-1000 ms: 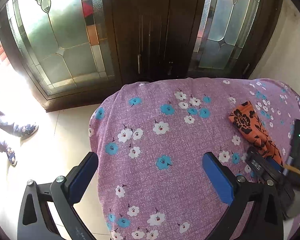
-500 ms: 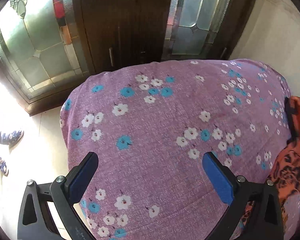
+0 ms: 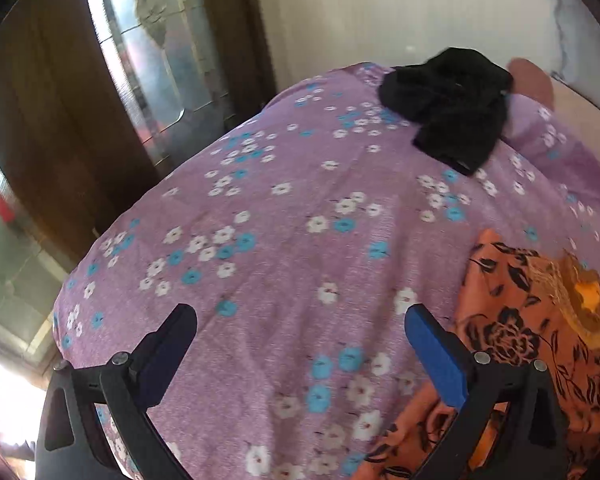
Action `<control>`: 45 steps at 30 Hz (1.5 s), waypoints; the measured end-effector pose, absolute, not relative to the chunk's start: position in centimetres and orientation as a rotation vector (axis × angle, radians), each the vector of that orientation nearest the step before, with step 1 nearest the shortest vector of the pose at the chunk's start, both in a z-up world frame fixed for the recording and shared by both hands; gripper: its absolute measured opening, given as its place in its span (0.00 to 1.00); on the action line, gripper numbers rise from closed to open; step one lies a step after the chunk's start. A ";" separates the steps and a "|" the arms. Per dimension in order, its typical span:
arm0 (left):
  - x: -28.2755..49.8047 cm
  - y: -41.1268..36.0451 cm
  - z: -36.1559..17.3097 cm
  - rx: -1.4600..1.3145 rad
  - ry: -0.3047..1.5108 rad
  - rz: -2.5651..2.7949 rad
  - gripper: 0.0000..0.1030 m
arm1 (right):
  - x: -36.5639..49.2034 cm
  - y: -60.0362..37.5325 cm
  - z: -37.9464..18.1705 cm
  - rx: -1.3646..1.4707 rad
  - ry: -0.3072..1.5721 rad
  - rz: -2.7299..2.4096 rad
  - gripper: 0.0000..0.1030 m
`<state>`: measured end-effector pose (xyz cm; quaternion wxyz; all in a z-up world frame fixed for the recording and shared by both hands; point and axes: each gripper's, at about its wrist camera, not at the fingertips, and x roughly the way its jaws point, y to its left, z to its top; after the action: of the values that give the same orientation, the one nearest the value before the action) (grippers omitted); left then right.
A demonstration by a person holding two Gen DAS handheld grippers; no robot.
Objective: Fold small clothes
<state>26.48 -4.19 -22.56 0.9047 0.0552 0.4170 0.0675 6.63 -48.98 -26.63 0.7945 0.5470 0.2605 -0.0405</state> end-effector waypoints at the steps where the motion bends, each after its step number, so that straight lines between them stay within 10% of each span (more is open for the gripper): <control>1: 26.3 -5.7 -22.7 0.145 0.854 0.103 1.00 | 6.0 -50.1 -28.2 1.251 0.583 -0.079 0.12; 7: 25.7 -11.9 -25.1 0.302 0.864 -0.012 1.00 | 1.9 -53.6 -31.9 1.338 0.590 -0.139 0.27; 18: 25.8 -12.6 -29.1 0.510 0.978 0.004 1.00 | -0.1 -55.1 -26.8 1.078 0.448 -0.259 0.28; 26: 24.4 -12.8 -25.5 0.476 0.753 0.000 1.00 | 7.9 -54.1 -30.5 1.008 0.715 -0.140 0.28; 45: 25.1 -16.2 -29.7 0.500 0.973 -0.124 1.00 | 12.9 -50.7 -30.4 0.854 0.864 -0.098 0.27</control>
<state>25.10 -16.19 -29.68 0.8522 0.2377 0.4623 -0.0590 12.86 -50.73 -30.42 0.8200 0.4013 0.4056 -0.0463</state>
